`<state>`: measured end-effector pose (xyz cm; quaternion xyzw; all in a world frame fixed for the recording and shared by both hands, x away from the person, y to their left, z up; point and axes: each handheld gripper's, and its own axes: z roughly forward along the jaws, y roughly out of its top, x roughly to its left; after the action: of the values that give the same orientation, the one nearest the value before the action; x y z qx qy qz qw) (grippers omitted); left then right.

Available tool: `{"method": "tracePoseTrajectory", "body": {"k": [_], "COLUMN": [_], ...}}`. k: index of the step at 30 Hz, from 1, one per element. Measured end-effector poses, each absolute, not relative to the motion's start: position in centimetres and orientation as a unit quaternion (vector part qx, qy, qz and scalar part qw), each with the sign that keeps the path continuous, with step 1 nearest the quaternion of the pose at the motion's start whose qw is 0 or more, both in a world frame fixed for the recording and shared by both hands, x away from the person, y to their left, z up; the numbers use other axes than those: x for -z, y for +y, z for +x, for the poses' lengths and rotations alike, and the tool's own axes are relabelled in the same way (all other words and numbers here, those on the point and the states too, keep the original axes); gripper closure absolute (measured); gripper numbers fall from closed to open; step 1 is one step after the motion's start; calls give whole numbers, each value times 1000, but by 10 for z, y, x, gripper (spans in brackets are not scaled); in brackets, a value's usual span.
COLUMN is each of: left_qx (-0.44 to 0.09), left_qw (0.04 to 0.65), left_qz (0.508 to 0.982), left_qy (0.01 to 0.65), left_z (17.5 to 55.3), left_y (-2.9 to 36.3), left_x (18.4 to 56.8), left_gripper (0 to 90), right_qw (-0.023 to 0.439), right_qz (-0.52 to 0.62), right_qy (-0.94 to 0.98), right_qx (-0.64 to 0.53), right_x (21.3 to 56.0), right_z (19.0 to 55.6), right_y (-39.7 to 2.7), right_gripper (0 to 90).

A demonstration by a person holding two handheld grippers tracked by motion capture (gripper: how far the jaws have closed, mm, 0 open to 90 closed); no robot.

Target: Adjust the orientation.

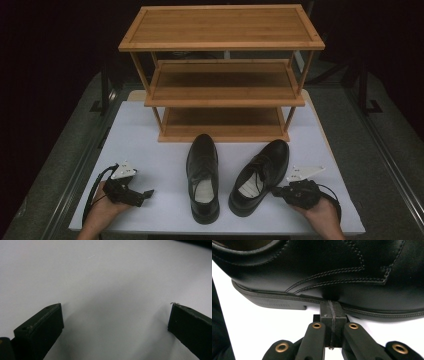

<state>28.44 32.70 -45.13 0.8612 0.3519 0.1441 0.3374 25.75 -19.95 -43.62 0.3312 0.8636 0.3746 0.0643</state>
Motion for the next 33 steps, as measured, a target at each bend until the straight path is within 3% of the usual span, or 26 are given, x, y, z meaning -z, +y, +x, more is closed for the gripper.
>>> {"method": "tracePoseTrajectory", "body": {"k": [6, 14, 33], "left_qx": [-144, -144, -144], "left_qw": [337, 338, 340], "left_qz": [861, 861, 860], "left_qy": [352, 352, 353], "left_z": [284, 284, 285], "left_y": [327, 327, 327], "left_x": [451, 451, 452], "left_gripper": [0, 0, 0], "right_qw": [68, 121, 167], "right_qz": [331, 378, 454], "right_qy": [863, 828, 785], "right_qx": [-376, -395, -387], "right_x": [435, 425, 424], "right_z": [258, 267, 350], "right_y": [-200, -235, -263], "right_gripper": [897, 898, 898]}}
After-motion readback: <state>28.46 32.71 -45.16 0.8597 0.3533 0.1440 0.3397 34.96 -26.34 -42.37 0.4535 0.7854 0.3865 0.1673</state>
